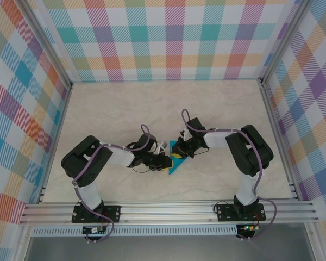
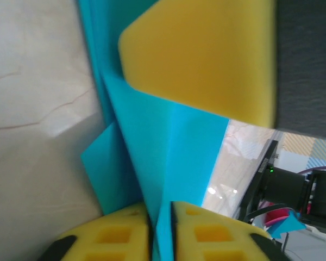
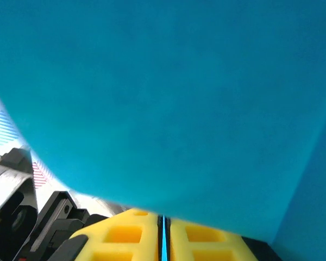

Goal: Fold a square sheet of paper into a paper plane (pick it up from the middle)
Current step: Fourth fold the wing at the center of the table.

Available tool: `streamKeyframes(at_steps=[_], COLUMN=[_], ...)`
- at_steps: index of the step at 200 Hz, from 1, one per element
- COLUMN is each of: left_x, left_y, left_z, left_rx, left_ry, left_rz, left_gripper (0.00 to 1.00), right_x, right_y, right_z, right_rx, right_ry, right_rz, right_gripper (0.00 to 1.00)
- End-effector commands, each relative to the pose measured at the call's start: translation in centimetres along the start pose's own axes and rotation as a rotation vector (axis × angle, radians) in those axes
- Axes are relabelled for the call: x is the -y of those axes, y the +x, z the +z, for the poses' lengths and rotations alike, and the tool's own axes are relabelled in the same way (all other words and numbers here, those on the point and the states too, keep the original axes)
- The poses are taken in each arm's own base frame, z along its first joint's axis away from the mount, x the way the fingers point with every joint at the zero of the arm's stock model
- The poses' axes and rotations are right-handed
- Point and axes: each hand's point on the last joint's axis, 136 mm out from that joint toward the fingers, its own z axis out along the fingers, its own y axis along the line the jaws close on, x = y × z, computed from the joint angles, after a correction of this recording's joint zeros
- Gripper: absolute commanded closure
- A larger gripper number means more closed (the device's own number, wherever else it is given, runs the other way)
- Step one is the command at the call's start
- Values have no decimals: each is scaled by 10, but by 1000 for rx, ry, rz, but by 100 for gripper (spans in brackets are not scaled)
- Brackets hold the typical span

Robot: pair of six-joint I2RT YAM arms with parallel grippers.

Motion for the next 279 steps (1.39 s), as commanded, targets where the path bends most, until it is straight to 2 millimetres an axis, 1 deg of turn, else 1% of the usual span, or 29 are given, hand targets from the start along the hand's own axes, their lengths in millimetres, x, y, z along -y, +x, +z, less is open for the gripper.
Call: streamKeyframes(at_steps=[1,16,57,100,132,163,194,221,253,279], left_x=[-32,-28,-16,-14,-6,-4,-11,-18,-34,-31], left_y=[5,4,1,4,4,9,17,30,43,50], left_z=[3,0,-7,-14,-15,-8,-2,3,9,16], left_rx=[29,42,83,111,120,87,51,4,-50,-71], left_ry=[-149,-152,-158,-189,-176,-162,-173,-185,-253,-241], left_rz=[-17,-7,13,26,47,58,48,48,46,54], left_gripper=[75,71,70,68,81,88,99,100,100,100], right_x=[14,14,17,20,21,23,24,28,34,40], right_y=[-2,-1,3,6,7,8,9,9,12,13], right_z=[4,4,3,3,1,0,1,2,4,5], right_rx=[-2,-5,-9,-14,-9,-10,-12,-14,-22,-21], right_ry=[36,36,39,43,48,55,58,69,80,97], right_rz=[6,5,-1,3,-2,-2,1,7,12,16], right_gripper=[88,88,88,88,88,88,88,88,88,88])
